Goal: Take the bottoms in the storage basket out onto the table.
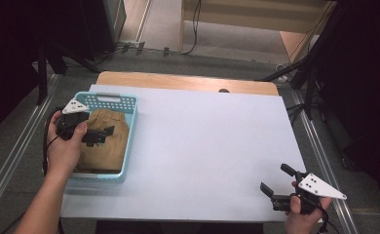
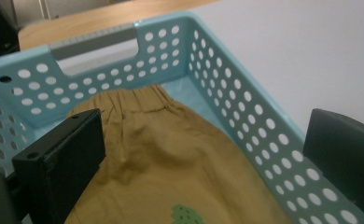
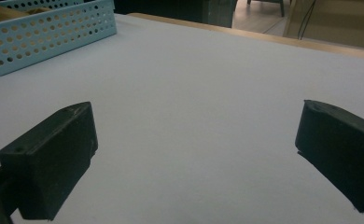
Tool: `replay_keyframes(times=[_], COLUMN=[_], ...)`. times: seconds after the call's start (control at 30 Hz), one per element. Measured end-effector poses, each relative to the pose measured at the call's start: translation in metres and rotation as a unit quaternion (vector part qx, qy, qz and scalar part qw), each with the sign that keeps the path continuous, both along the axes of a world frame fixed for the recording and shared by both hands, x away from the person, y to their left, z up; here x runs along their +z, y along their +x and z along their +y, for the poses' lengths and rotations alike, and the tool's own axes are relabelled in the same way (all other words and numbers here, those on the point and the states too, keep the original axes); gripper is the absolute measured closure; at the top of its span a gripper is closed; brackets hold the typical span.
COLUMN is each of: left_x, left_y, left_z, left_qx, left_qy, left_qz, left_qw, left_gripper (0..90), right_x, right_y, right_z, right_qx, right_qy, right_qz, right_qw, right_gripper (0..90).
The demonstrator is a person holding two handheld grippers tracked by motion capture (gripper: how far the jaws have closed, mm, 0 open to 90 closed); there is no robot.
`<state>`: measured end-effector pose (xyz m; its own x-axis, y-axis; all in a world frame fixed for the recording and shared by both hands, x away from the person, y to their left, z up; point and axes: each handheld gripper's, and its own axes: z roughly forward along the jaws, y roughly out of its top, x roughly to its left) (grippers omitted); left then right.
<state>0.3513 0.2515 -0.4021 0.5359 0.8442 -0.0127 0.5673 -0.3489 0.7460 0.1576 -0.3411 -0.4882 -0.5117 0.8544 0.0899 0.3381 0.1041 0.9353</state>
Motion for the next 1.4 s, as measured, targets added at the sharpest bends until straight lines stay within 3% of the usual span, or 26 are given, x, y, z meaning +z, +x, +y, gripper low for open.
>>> replay_keyframes(times=[0.17,0.33,0.43,0.6,0.7,0.8,1.0,1.17,1.4], left_x=[-0.011,-0.023,-0.031,-0.048,-0.054,-0.061,-0.069,-0.074,-0.075], left_y=[0.011,0.021,0.026,0.034,0.036,0.038,0.042,0.043,0.044], left_z=[0.0,0.0,-0.001,-0.006,-0.006,-0.008,-0.011,-0.014,-0.015], left_qx=[0.008,0.027,0.028,0.031,0.033,0.034,0.038,0.036,0.04], left_qy=[0.031,0.063,0.079,0.121,0.13,0.146,0.164,0.18,0.18], left_qz=[0.044,0.083,0.108,0.148,0.161,0.181,0.204,0.213,0.22], left_qw=[0.9985,0.9942,0.9906,0.9811,0.9778,0.972,0.9644,0.9598,0.9579], left_gripper=[0.0,0.0,0.0,0.0,0.0,0.0,0.0,0.0,0.0], right_x=[0.0,0.0,0.0,0.001,0.001,0.001,0.001,0.001,0.0], right_y=[0.0,0.001,0.001,0.0,0.001,0.0,0.001,0.001,0.001], right_z=[0.001,0.001,0.0,0.001,0.002,0.004,0.003,0.003,0.004], right_qx=[0.004,0.006,0.007,0.008,0.009,0.009,0.01,0.011,0.011], right_qy=[-0.004,-0.004,-0.002,-0.004,-0.005,-0.005,-0.006,-0.006,-0.006], right_qz=[-0.002,-0.003,-0.004,-0.006,-0.006,-0.003,-0.004,-0.004,0.001], right_qw=[1.0,1.0,1.0,0.9999,0.9999,0.9999,0.9999,0.9999,0.9999], right_gripper=[0.0,0.0,0.0,0.0,0.0,0.0,0.0,0.0,0.0])
